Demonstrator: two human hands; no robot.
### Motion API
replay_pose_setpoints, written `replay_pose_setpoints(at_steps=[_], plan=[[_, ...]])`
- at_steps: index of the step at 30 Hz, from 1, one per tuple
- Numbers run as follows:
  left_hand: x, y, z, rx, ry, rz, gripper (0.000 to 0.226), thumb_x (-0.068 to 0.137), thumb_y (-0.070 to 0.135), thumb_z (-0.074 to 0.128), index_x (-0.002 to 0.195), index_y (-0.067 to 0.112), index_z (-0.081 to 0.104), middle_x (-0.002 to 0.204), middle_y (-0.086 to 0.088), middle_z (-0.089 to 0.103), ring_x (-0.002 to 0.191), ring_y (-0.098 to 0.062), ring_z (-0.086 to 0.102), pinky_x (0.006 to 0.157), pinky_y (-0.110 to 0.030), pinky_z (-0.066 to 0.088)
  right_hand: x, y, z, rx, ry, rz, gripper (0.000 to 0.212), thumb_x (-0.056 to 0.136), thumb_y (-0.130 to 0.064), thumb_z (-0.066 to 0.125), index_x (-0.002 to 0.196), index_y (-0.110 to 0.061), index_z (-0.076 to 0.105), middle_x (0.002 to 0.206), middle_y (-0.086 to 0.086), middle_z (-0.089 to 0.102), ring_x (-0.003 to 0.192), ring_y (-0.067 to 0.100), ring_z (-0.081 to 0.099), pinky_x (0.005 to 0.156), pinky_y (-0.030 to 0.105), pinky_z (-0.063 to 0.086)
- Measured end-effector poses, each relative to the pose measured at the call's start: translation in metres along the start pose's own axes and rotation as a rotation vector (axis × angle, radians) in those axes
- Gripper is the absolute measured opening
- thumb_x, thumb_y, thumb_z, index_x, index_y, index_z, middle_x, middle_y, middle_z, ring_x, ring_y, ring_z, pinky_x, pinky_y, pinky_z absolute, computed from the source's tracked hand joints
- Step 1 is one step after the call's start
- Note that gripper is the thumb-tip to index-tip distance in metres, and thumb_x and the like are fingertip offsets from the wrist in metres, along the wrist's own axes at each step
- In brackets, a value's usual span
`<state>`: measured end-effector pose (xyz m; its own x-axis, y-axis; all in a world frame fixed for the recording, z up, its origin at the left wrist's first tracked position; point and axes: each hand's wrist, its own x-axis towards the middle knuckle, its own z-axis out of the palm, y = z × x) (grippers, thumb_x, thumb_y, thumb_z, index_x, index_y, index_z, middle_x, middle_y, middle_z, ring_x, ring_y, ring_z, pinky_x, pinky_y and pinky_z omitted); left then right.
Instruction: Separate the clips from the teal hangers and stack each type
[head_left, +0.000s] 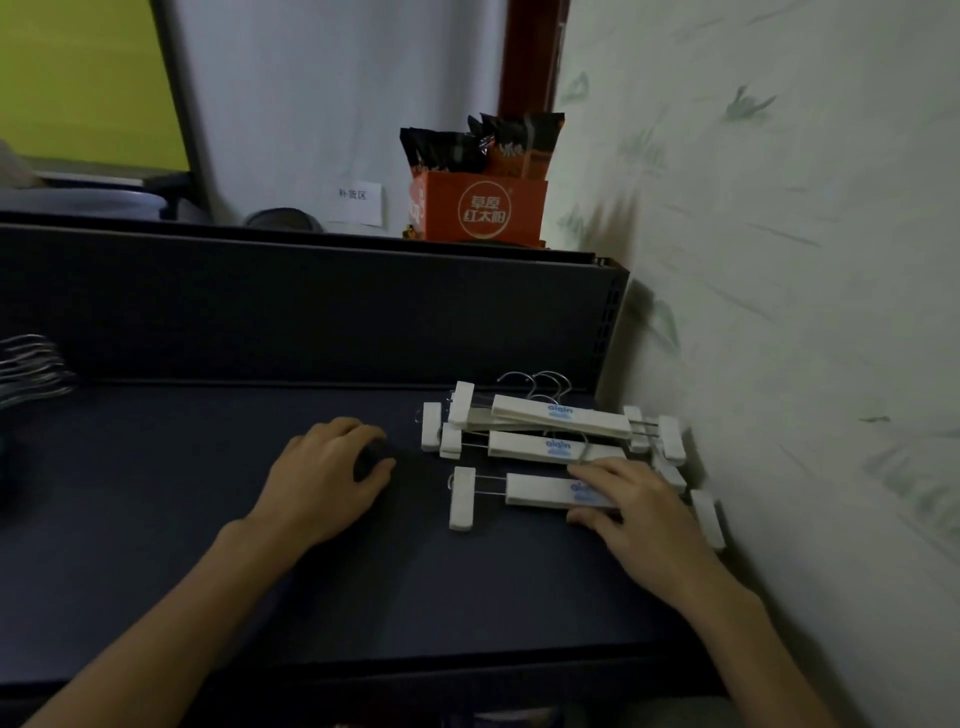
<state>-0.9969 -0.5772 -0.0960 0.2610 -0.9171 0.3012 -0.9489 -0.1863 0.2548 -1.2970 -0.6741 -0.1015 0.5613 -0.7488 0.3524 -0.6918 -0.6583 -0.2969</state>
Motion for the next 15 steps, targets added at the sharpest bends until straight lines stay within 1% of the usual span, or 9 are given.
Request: replay_pose_setpoints(at_steps=[2,6,7,9,11,15], plan=[[-0.004,-0.002,0.0,-0.004,-0.007,-0.019,0.045,0.089,0.047,0.051,0.129,0.025,0.05,0.132,0.003,0.05,0.116,-0.017,0.049,0.095,-0.034,0.041,-0.002,-0.001,-0.002,0.005,0.0,0.004,0.049,0.083,-0.039,0.066,0.13,-0.026,0.055,0.124,-0.01,0.054,0.116,0.009,0.044,0.1,0.026,0.036],[-0.016,-0.004,-0.004,0.008,-0.014,-0.048,0.046,0.09,0.048,0.049,0.13,0.025,0.049,0.133,0.004,0.049,0.117,-0.017,0.048,0.097,-0.034,0.039,0.002,-0.013,-0.009,0.018,0.043,0.0,0.046,0.086,-0.04,0.062,0.128,-0.023,0.056,0.121,-0.006,0.056,0.114,0.013,0.048,0.095,0.023,0.035],[-0.021,-0.005,-0.006,0.014,-0.01,-0.059,0.046,0.09,0.048,0.048,0.13,0.026,0.049,0.133,0.004,0.048,0.117,-0.017,0.047,0.097,-0.034,0.038,0.006,-0.018,-0.009,0.014,0.047,-0.011,0.046,0.086,-0.041,0.061,0.128,-0.022,0.056,0.121,-0.005,0.057,0.114,0.014,0.049,0.096,0.025,0.037],[-0.034,-0.008,-0.008,0.032,0.014,-0.073,0.045,0.09,0.048,0.048,0.13,0.025,0.049,0.133,0.004,0.048,0.118,-0.018,0.047,0.098,-0.035,0.037,0.015,-0.029,-0.005,-0.018,0.055,-0.05,0.048,0.087,-0.043,0.057,0.129,-0.02,0.055,0.122,-0.002,0.058,0.114,0.017,0.05,0.098,0.034,0.042],[-0.052,-0.014,-0.009,0.039,0.058,-0.1,0.045,0.09,0.047,0.049,0.129,0.024,0.051,0.132,0.003,0.05,0.118,-0.02,0.048,0.098,-0.037,0.037,0.023,-0.044,0.002,-0.041,0.059,-0.079,0.049,0.088,-0.045,0.055,0.13,-0.02,0.054,0.122,0.0,0.059,0.114,0.019,0.051,0.098,0.04,0.043],[-0.088,-0.03,-0.016,0.062,0.141,-0.185,0.043,0.089,0.044,0.052,0.127,0.023,0.054,0.131,0.001,0.052,0.12,-0.022,0.048,0.098,-0.038,0.037,0.026,-0.089,0.021,-0.035,0.062,-0.104,0.052,0.089,-0.049,0.052,0.132,-0.02,0.051,0.122,0.0,0.057,0.115,0.021,0.049,0.098,0.041,0.043]])
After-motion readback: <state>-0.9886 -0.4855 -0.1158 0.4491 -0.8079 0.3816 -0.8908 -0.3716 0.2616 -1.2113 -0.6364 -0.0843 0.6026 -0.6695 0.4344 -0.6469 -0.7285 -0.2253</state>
